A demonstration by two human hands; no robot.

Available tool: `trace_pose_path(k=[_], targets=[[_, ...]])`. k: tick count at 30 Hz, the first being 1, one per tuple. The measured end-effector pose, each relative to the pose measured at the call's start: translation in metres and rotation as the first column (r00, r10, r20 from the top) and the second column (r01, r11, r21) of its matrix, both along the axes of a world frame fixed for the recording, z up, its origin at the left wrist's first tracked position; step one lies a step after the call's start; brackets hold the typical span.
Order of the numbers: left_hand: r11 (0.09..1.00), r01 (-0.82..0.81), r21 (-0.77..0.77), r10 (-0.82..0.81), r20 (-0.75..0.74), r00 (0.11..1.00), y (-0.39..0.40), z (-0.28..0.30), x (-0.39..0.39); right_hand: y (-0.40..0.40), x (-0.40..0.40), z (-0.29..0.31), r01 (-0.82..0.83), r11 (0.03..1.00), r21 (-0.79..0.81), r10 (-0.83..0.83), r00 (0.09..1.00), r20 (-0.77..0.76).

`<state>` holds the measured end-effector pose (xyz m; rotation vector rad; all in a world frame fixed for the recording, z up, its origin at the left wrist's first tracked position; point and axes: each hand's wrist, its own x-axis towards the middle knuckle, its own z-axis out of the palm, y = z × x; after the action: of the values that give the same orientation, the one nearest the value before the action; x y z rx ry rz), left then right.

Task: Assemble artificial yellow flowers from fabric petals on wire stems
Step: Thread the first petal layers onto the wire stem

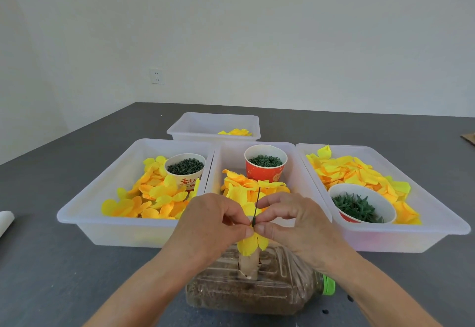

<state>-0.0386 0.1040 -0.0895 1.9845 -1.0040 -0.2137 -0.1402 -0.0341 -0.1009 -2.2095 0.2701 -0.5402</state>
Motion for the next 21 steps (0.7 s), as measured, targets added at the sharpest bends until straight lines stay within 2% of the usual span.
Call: trace_pose_path(k=[5, 11, 21], targets=[[1.000, 0.030, -0.001, -0.030, -0.104, 0.994, 0.0019, 0.0018, 0.0053, 0.0011, -0.0020, 0.0000, 0.005, 0.999, 0.033, -0.006, 1.000, 0.030], [1.000, 0.018, 0.010, -0.017, -0.063, 0.998, 0.0061, 0.0016, 0.0095, 0.0013, -0.0018, -0.0018, 0.001, 0.995, 0.096, -0.005, 0.999, 0.046], [1.000, -0.001, 0.000, 0.001, -0.021, 1.000, 0.0009, -0.0007, 0.0052, -0.0012, 0.0021, -0.0034, -0.013, 0.999, 0.034, 0.012, 1.000, 0.025]])
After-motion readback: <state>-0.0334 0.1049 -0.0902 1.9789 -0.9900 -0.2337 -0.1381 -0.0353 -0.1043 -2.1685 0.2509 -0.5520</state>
